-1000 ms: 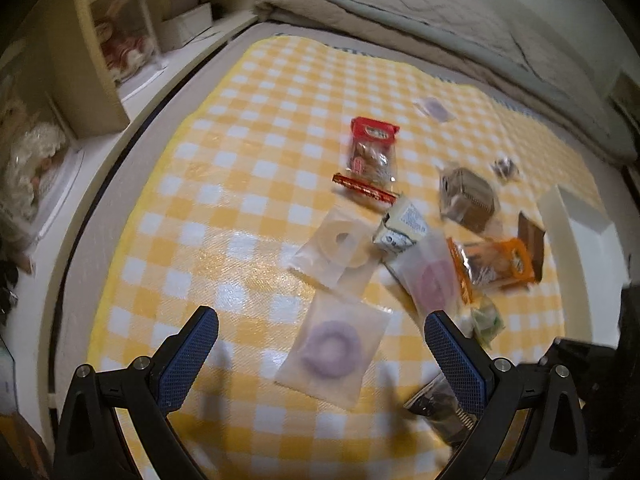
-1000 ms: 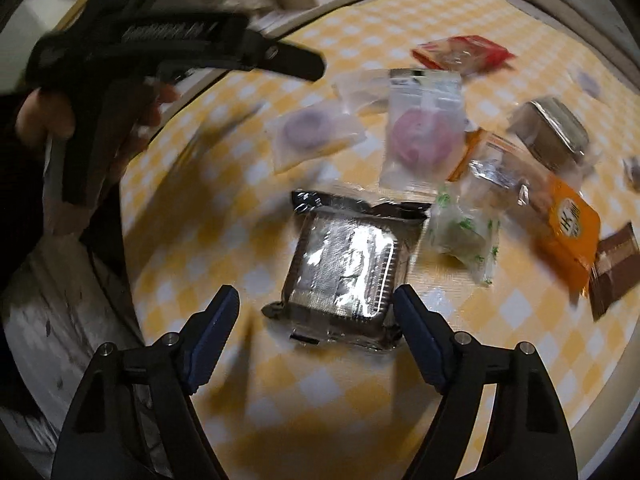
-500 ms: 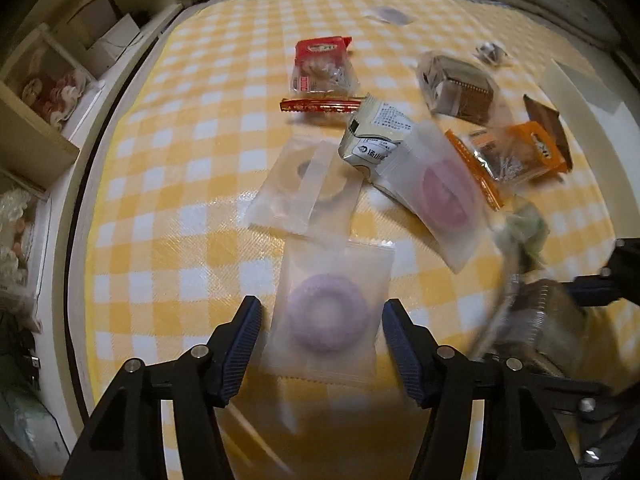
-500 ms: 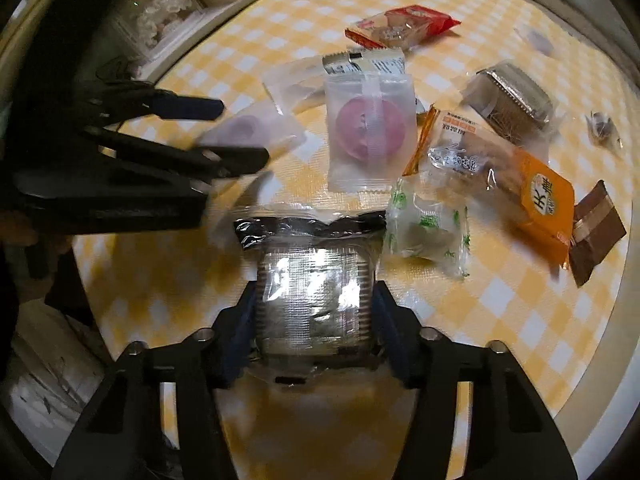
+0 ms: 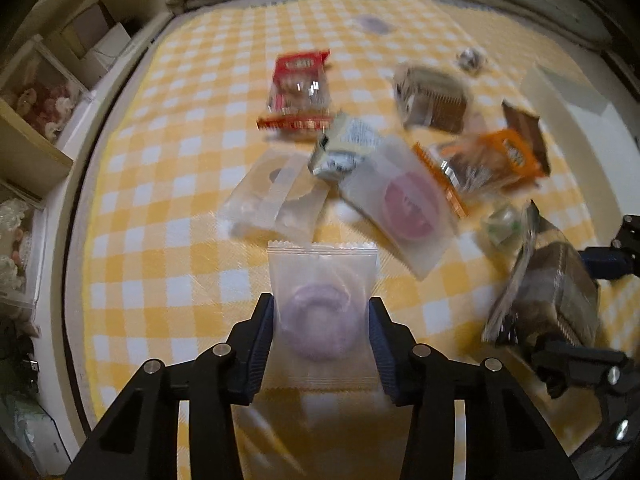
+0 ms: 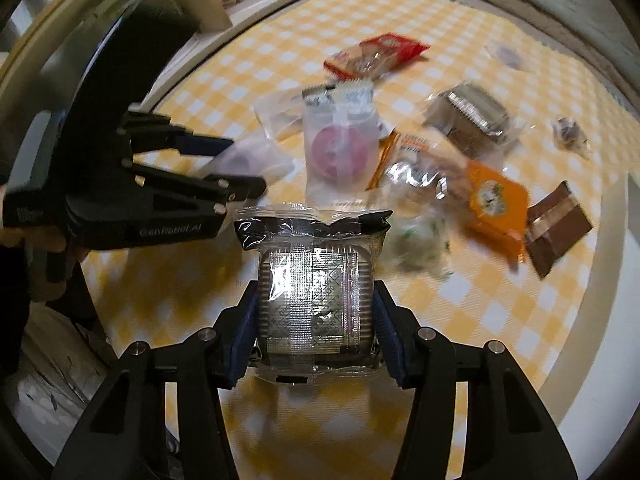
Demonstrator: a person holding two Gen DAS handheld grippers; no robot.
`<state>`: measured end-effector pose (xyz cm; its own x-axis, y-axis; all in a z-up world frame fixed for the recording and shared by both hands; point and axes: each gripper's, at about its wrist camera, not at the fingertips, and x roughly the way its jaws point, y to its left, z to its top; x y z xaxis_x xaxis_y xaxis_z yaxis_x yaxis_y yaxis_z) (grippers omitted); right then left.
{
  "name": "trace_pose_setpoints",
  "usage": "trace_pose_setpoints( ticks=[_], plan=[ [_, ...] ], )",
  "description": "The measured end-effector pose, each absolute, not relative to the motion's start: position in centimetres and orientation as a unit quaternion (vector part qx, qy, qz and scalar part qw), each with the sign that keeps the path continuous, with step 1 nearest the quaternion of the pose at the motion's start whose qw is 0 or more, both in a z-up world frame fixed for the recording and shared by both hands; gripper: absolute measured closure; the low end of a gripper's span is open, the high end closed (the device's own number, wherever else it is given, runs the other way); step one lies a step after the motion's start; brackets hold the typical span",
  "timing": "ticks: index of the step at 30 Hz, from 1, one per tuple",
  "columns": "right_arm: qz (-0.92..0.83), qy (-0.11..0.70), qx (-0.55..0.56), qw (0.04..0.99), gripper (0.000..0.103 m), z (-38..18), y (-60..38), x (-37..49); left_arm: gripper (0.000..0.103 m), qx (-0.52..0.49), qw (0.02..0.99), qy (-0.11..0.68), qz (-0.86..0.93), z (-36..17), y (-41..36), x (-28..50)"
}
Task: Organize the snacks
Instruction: 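Carry the purple-ring packet and foil cake with both tools over the white tray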
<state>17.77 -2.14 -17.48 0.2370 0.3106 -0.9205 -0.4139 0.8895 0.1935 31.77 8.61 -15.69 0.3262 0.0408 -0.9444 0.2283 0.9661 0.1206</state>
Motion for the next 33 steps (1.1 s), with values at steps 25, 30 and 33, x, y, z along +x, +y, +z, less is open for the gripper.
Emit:
trace_pose_setpoints(
  ticks=[25,30,33],
  plan=[
    [0.075,0.415,-0.022,0.906,0.049,-6.5,-12.1,16.9,0.058,0.027,0.918,0.389,-0.068,-1.9,3.9,22.3],
    [0.033,0.401,-0.011,0.915,0.049,-5.3,-16.1,15.6,0.059,0.026,0.924,0.372,-0.089,-1.4,0.3,22.1],
    [0.004,0.395,0.002,0.919,0.049,-4.7,-19.2,14.5,0.059,0.029,0.921,0.371,-0.111,-1.3,-2.4,21.8]
  ],
)
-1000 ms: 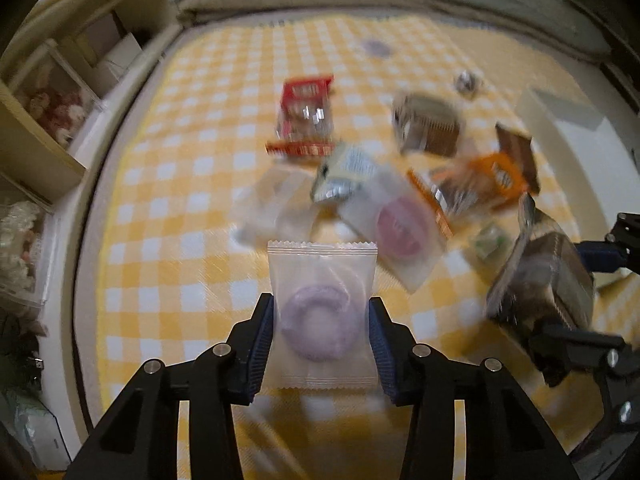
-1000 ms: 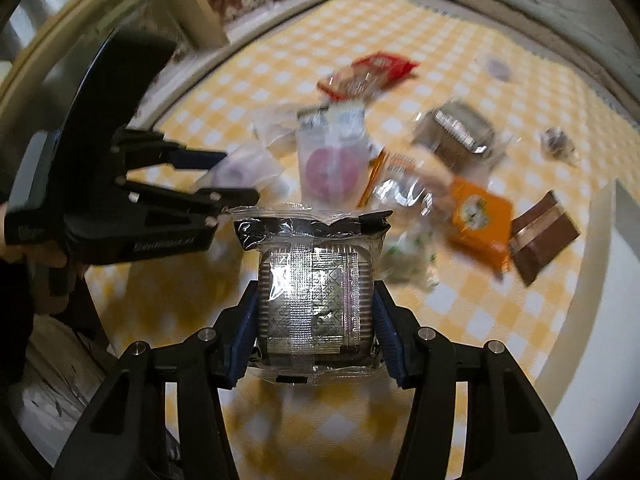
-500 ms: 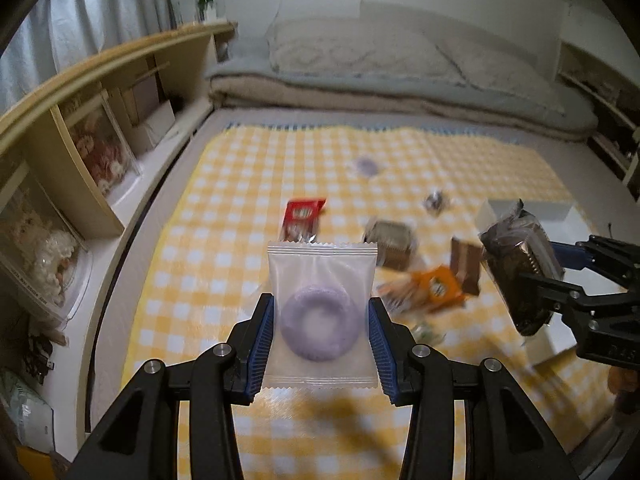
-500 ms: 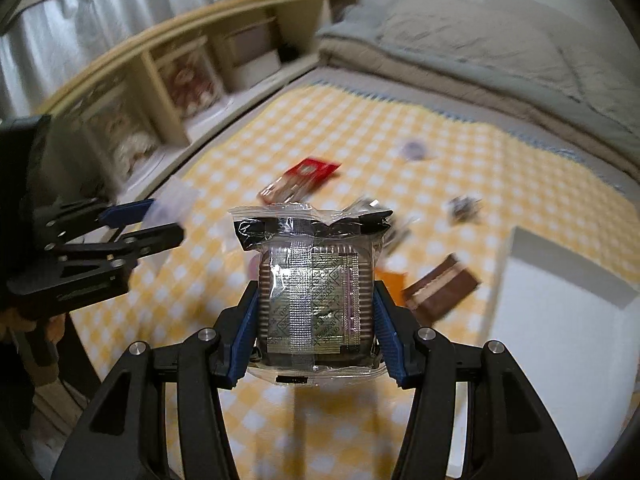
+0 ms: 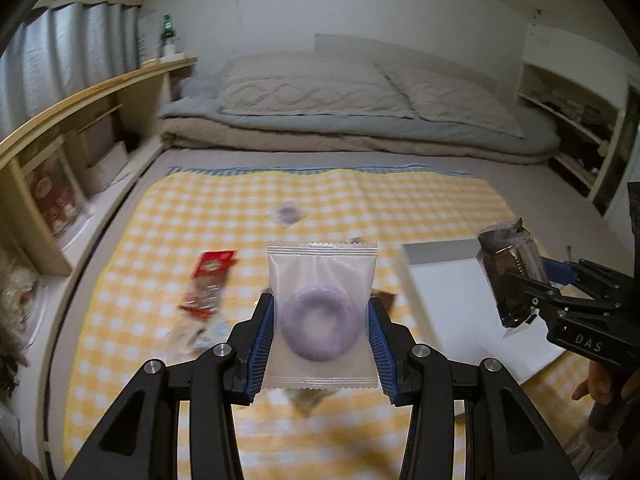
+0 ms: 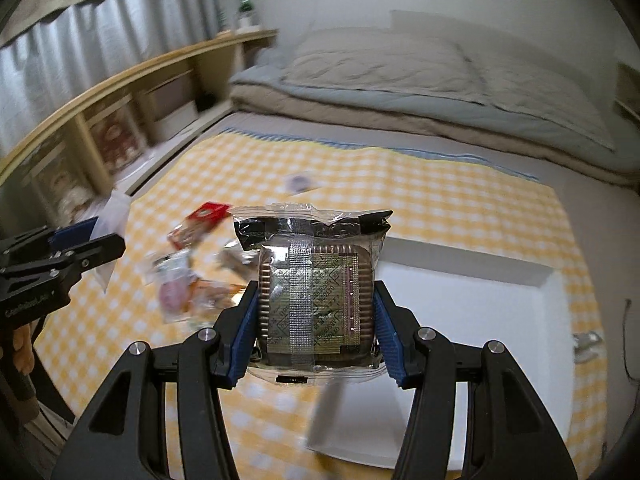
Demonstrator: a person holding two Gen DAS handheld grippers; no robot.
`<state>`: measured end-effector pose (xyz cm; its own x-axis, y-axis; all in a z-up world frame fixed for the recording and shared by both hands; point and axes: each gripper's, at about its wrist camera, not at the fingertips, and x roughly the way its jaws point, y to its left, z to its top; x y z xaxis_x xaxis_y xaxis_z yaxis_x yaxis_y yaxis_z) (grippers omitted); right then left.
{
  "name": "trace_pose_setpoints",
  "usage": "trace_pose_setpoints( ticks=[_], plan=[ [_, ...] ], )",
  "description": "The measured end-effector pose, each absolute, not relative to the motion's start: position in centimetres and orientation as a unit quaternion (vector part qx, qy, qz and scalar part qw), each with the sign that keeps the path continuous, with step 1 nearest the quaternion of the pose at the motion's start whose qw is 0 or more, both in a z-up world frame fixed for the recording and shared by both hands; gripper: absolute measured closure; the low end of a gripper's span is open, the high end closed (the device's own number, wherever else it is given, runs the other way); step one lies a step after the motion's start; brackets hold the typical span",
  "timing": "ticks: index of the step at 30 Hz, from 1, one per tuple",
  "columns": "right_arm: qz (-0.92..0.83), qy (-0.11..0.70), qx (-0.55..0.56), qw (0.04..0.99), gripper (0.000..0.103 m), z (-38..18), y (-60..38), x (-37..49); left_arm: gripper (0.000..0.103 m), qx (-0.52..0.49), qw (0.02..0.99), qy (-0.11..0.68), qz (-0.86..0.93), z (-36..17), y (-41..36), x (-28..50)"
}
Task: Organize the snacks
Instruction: 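Carry the purple-ring packet and foil cake with both tools over the white tray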
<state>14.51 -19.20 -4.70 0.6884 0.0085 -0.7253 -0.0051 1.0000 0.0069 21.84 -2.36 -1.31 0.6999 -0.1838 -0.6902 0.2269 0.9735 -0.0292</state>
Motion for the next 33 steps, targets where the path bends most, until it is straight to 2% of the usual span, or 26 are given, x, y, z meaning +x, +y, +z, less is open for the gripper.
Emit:
trace_pose_setpoints(
  ticks=[9,15,23,33],
  plan=[
    [-0.077,0.385,0.016,0.92,0.049,-4.3,-27.7,11.5,0.058,0.04,0.913,0.375,-0.155,-2.4,-8.8,24.5],
    [-0.126,0.391,0.02,0.911,0.049,-5.1,-32.8,9.8,0.058,0.035,0.896,0.409,-0.173,-4.8,-13.3,27.1],
    [-0.171,0.423,0.041,0.889,0.049,-7.1,-38.5,8.3,0.058,0.036,0.868,0.454,-0.199,-8.3,-17.8,30.5],
    [-0.18,0.471,0.064,0.861,0.048,-9.8,-41.3,8.5,0.058,0.029,0.844,0.502,-0.189,-13.3,-21.2,32.9]
  ],
)
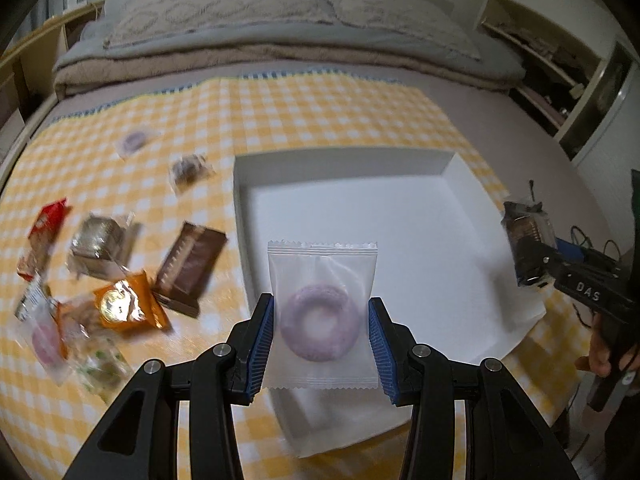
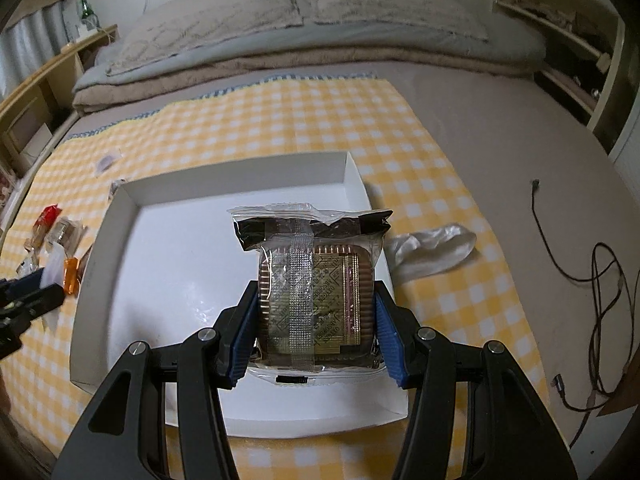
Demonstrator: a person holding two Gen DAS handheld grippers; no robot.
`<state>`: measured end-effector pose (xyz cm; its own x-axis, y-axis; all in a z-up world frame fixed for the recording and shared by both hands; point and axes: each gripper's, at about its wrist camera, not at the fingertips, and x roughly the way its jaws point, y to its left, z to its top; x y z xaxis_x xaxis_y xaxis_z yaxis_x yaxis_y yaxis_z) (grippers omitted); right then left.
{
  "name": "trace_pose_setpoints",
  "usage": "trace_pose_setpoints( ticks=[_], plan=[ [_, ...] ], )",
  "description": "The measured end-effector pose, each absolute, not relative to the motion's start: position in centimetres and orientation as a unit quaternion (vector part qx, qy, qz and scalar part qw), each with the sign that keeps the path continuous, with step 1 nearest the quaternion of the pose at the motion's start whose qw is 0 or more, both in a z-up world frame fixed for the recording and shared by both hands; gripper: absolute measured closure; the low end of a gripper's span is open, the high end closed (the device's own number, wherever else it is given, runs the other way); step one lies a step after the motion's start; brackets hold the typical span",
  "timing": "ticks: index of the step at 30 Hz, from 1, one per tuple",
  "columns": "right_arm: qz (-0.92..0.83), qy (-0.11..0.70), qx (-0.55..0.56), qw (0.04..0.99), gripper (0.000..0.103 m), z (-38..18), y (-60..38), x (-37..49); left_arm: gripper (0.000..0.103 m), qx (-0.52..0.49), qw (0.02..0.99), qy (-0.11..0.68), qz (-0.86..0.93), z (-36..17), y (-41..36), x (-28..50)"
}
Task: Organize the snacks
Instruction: 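Carry the purple-ring packet and foil cake with both tools over the white tray, then open both tools to drop the packet and cake into the tray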
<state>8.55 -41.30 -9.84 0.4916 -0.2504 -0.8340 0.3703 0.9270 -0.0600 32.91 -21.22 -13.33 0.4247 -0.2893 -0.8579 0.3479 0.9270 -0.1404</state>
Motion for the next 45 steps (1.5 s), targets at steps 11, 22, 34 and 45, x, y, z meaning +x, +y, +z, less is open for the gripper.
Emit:
trace_pose_setpoints(
  ticks=[11,22,34,45],
  plan=[
    [-0.171,0.505,0.059,0.844,0.048,-12.7,-41.4,9.7,0.058,0.007,0.835,0.521,-0.176,-17.4,-22.9,34.6],
    [-0.175,0.537,0.047,0.824,0.048,-15.2,-41.8,10.1,0.052,-0.002,0.827,0.533,-0.18,-18.1,-22.3,33.9],
    [-0.182,0.534,0.071,0.822,0.021,-14.2,-42.4,9.2,0.026,0.006,0.828,0.529,-0.186,-17.5,-22.4,33.3],
    [-0.181,0.524,0.08,0.828,0.0,-12.6,-40.1,7.4,0.0,0.004,0.829,0.521,-0.201,-15.2,-21.5,31.3]
  ],
)
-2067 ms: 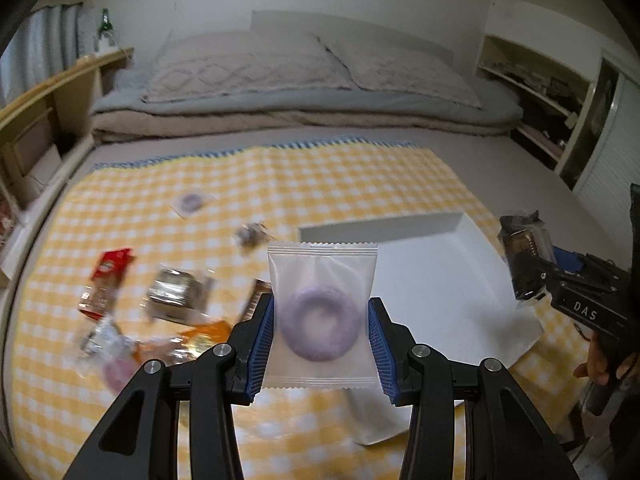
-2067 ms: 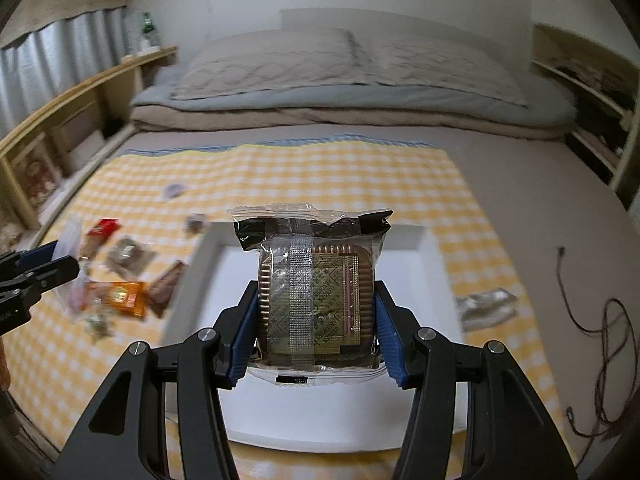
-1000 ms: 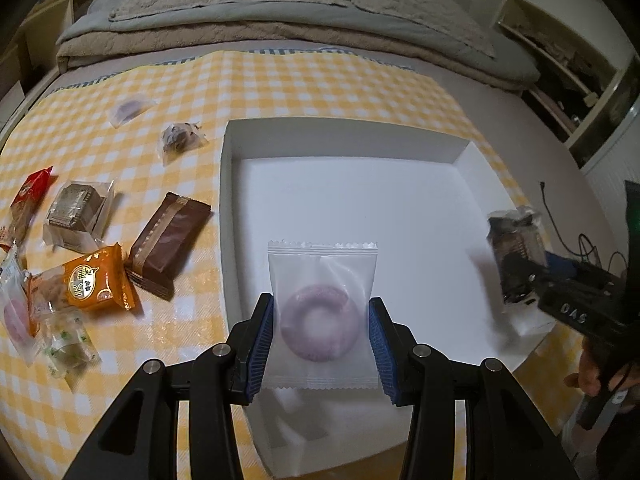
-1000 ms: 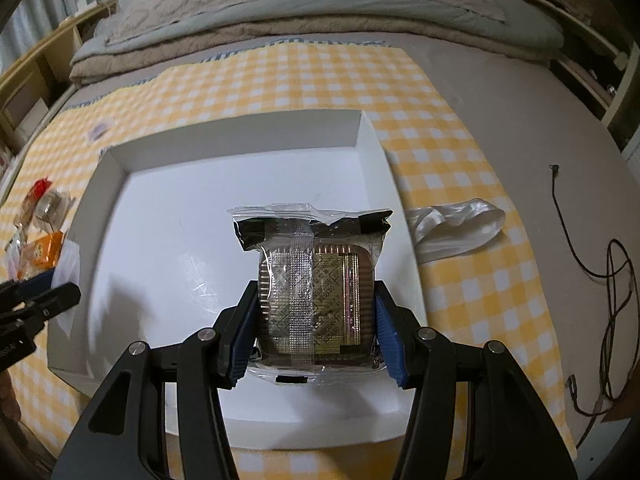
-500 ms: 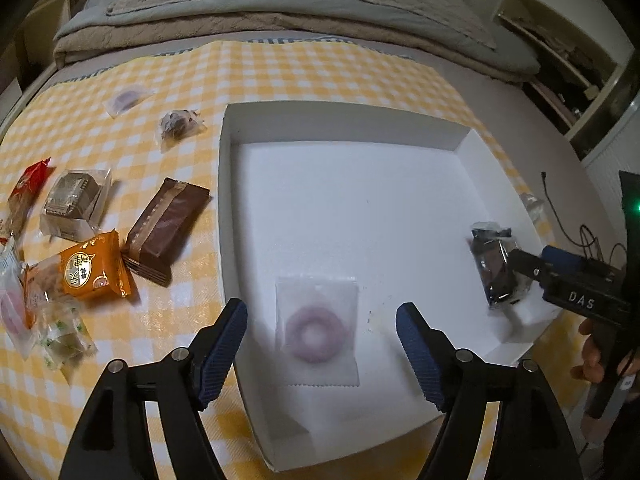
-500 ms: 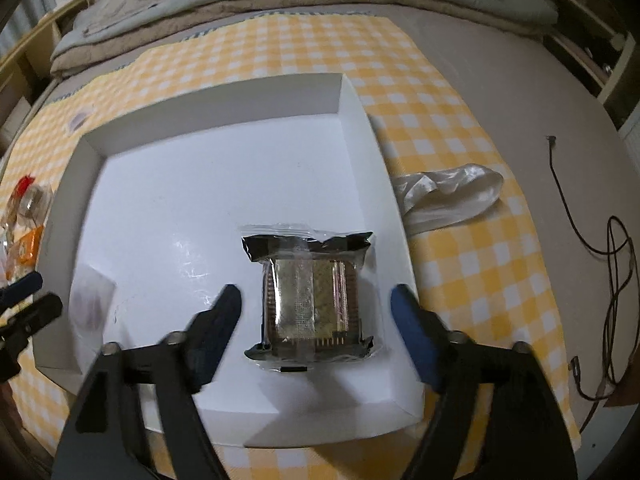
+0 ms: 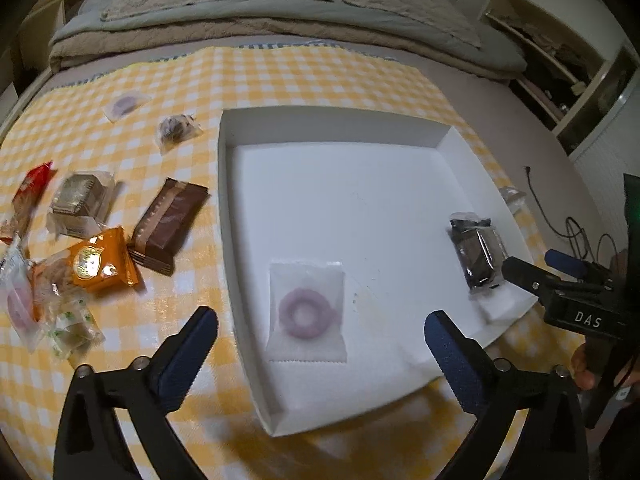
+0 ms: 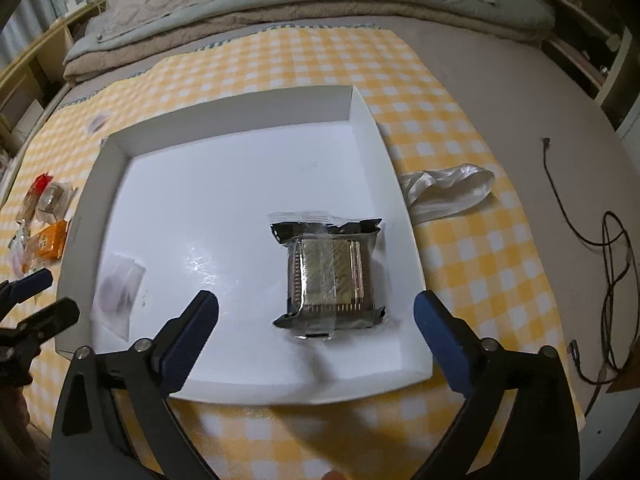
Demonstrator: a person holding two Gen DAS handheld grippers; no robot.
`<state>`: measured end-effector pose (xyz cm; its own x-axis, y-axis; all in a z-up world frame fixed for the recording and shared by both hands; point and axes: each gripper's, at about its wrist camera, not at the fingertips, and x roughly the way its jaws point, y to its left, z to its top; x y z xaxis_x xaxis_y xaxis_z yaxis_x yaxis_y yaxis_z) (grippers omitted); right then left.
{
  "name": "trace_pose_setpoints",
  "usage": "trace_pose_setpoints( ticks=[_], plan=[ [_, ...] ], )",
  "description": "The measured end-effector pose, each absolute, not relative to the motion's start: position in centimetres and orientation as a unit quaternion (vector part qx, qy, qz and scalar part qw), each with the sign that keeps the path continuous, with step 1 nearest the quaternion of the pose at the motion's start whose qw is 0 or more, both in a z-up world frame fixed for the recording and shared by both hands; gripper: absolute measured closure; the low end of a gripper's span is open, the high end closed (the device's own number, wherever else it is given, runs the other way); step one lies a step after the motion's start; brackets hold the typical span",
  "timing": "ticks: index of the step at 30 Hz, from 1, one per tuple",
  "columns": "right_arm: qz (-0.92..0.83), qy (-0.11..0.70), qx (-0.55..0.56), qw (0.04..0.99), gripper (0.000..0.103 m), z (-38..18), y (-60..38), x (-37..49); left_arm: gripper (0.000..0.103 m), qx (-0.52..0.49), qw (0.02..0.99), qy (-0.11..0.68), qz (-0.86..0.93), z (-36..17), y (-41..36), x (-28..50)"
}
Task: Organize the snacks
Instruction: 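Open both tools to drop the packet and cake into the tray, then move both tools back over the remaining snacks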
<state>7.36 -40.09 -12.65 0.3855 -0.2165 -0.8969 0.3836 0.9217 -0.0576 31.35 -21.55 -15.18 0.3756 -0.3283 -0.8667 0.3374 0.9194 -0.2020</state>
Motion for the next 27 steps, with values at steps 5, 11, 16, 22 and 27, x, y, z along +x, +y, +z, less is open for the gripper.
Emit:
trace_pose_setpoints(
  ticks=[5,11,16,22,27],
  plan=[
    [-0.189,0.513,0.074,0.834,0.0,-11.6,-38.8,6.8,0.0,0.006,0.835,0.512,-0.2,-13.9,-20.5,30.1],
    [-0.204,0.498,0.063,0.841,0.0,-10.2,-37.3,5.9,0.0,0.003,0.842,0.501,-0.201,-12.2,-18.4,28.8],
    [-0.207,0.487,0.049,0.847,0.0,-9.0,-35.9,5.8,0.0,-0.004,0.849,0.49,-0.198,-10.6,-16.3,28.1],
    [-0.197,0.478,0.039,0.855,0.0,-8.7,-34.0,6.4,0.0,-0.003,0.862,0.472,-0.183,-8.8,-13.0,27.1],
    [-0.182,0.47,0.025,0.863,0.0,-8.5,-31.6,7.5,0.0,-0.003,0.87,0.464,-0.169,-7.9,-10.1,26.4]
  ],
)
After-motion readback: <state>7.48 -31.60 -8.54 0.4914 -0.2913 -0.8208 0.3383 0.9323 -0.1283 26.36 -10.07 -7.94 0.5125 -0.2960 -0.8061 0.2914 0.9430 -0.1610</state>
